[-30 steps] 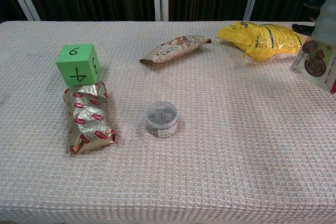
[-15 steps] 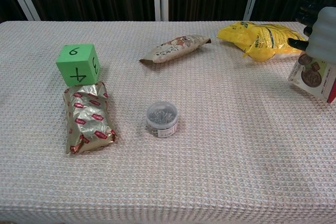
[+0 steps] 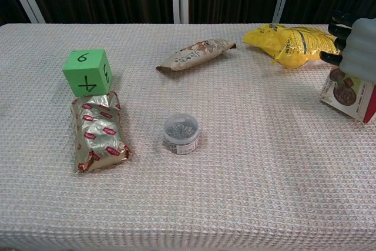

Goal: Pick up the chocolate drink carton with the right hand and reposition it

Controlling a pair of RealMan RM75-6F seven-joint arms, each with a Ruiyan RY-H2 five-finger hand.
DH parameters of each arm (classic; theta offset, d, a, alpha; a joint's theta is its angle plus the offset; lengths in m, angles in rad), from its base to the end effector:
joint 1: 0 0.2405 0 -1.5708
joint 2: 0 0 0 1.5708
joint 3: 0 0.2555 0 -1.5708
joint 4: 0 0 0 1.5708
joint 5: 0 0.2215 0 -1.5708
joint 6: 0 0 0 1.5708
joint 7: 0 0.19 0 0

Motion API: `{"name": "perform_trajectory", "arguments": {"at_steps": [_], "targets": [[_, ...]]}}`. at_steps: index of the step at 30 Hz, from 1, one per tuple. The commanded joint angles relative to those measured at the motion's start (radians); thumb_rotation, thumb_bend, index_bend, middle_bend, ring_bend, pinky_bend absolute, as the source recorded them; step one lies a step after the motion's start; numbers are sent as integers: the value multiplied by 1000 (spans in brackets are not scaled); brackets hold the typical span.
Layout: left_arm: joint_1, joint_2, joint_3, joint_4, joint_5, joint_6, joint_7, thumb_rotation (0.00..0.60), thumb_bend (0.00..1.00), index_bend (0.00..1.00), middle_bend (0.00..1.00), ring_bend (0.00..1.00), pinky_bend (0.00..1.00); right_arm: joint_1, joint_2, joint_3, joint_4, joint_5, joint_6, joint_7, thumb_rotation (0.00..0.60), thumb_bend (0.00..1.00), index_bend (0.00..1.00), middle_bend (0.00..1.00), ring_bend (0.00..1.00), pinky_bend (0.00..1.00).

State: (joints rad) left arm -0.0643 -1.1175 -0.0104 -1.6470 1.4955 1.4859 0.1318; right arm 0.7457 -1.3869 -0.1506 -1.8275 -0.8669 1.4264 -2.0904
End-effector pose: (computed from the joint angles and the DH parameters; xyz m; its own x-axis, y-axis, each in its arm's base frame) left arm -0.3166 0.2120 0.1385 0.4844 0.0523 0.8733 0.8742 0.0079 -0.4854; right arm -0.1944 -0.3170 0.0121 0.8454 0.1584 -0.5101 0.5341 -0.2524 0.8068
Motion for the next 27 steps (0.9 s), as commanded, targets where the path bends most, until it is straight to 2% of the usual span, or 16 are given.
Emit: {"name": "perform_trajectory", "arguments": {"at_steps": [1, 4, 19, 27], "targets": [[0, -1, 0, 1, 1, 0, -1, 474, 36, 84, 75, 74, 187, 3, -1, -8, -4, 1, 0, 3, 600, 99, 0, 42, 0, 0], [1, -1, 1, 2, 2, 1, -2, 475, 36, 83, 75, 74, 187, 5, 0, -21, -8, -9, -4, 17, 600, 75, 0, 1, 0, 0], [6, 3, 1, 3, 7, 8, -7, 473, 35, 83, 75, 75, 187, -6, 65, -80, -95, -112, 18, 112, 600, 5, 0, 0, 0, 0], [6, 9, 0, -8, 6, 8, 7, 474, 36, 84, 75, 74, 187, -36, 246, -118, -279, -399, 62, 347, 600, 0, 0, 0, 0, 0]]}}
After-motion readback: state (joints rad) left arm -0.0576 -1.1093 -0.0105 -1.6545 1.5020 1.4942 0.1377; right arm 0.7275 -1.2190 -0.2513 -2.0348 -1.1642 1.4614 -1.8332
